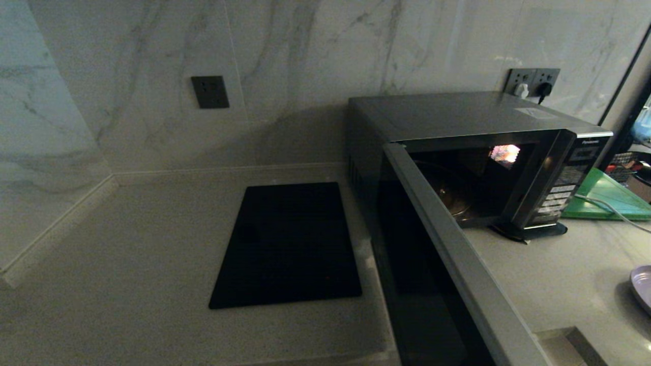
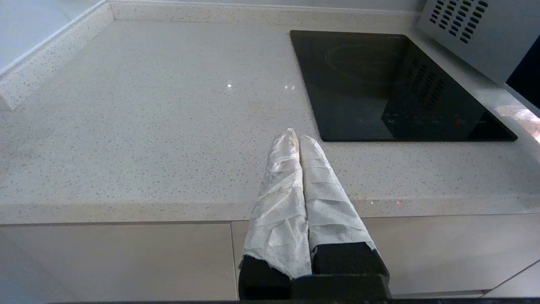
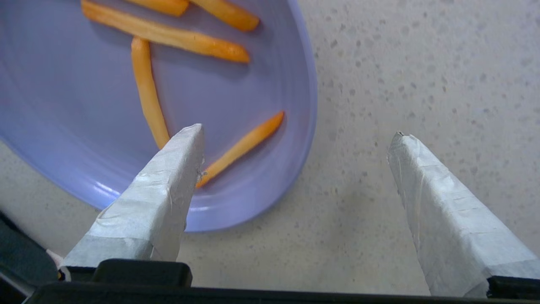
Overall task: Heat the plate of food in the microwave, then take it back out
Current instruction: Put the plate in the microwave oven
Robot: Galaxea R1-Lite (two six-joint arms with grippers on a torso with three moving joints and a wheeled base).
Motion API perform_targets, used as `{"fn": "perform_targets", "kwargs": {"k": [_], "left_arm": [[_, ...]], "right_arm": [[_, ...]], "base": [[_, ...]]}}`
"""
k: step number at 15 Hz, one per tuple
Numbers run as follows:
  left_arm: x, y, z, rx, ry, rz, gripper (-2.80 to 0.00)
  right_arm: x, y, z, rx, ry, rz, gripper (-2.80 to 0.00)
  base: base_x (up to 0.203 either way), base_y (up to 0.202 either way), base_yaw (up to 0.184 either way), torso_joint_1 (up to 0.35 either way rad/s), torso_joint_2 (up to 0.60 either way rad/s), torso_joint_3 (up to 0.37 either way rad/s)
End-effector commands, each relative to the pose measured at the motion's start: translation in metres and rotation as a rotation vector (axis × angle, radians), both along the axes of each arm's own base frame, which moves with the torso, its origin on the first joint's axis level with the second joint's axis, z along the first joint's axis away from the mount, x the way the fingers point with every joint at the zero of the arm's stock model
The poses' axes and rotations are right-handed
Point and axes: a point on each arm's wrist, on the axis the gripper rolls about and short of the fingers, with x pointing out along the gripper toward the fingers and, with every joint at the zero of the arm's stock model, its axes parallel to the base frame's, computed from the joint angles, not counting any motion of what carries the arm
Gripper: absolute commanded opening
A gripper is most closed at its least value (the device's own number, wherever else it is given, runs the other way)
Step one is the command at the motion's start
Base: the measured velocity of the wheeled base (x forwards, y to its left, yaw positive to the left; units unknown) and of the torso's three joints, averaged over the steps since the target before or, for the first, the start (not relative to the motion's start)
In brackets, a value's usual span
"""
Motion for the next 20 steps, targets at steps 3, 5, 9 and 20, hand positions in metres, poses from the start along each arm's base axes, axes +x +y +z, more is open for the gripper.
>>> {"fn": "perform_targets", "kwargs": {"k": [3, 5, 9, 20], "left_arm": [[0.000, 0.000, 0.000, 0.000, 0.001, 0.001, -2.80], [0.000, 0.000, 0.000, 0.000, 0.001, 0.001, -2.80], [0.000, 0.000, 0.000, 0.000, 0.001, 0.001, -2.80], [0.000, 0.000, 0.000, 0.000, 0.001, 0.001, -2.80]], "right_arm": [[0.004, -0.006, -0.009, 0.019, 0.013, -0.004, 0.00], [0.005, -0.010, -0.009, 0.038, 0.029, -0.005, 0.00], [0.006, -0.011, -0.014, 0.055, 0.046, -0.004, 0.00], [0.008, -0.016, -0.022, 0.052, 0.119, -0.018, 0.00]], "base": [[0.000, 0.000, 0.000, 0.000, 0.00, 0.000], [0.000, 0.000, 0.000, 0.000, 0.00, 0.000], [0.000, 0.000, 0.000, 0.000, 0.00, 0.000], [0.000, 0.000, 0.000, 0.000, 0.00, 0.000]]}}
